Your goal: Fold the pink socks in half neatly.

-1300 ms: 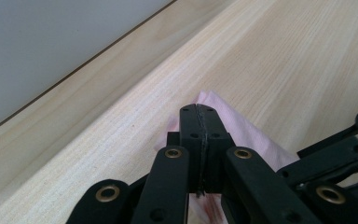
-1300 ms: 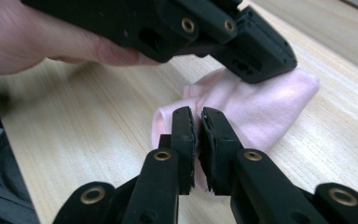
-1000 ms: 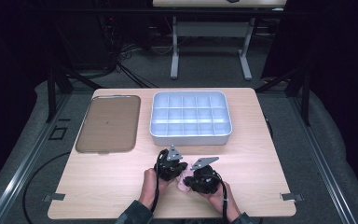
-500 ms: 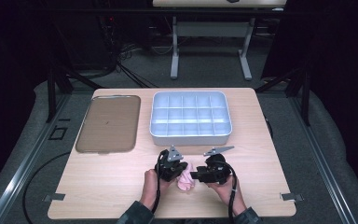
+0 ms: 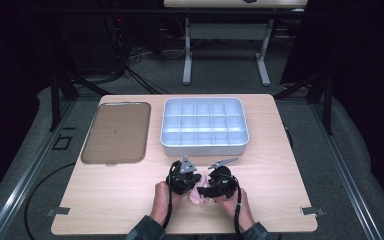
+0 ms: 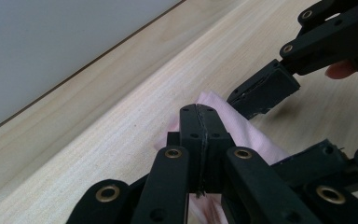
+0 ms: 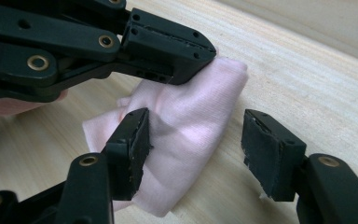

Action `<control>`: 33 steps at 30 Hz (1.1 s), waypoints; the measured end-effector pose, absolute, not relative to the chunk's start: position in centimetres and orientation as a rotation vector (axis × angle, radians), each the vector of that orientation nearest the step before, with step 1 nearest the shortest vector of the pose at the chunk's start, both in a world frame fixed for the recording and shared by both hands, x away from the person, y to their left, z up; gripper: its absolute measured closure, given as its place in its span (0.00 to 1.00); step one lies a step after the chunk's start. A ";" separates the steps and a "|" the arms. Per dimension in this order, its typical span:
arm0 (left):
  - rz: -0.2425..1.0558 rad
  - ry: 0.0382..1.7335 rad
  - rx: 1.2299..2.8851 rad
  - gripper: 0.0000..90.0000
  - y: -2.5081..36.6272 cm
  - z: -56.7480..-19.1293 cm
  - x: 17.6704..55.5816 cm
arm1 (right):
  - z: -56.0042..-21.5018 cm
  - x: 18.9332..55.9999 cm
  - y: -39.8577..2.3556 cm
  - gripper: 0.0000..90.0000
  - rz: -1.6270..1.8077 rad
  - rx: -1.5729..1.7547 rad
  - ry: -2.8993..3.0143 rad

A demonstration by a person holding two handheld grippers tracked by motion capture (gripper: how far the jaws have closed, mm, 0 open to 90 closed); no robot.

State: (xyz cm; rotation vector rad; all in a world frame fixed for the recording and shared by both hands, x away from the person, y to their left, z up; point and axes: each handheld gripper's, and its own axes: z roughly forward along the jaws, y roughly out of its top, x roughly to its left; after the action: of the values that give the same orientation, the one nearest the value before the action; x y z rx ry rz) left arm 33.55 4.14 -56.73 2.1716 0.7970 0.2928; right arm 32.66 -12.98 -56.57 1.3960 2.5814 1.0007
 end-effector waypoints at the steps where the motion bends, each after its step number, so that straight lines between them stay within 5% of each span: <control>1: 0.293 0.798 2.172 1.00 4.1 -56.7 33.6 | -56.6 32.7 -12.9 0.46 0.989 1.387 2.583; 33: 0.257 0.794 2.147 0.99 4.5 -56.8 33.9 | -56.0 33.4 -12.9 0.85 0.900 1.381 2.715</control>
State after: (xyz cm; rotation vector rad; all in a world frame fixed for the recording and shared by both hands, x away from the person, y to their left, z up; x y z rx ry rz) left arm 33.87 4.50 -56.82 2.1470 0.7940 0.2570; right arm 33.41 -12.93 -56.01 1.3812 2.7146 0.9000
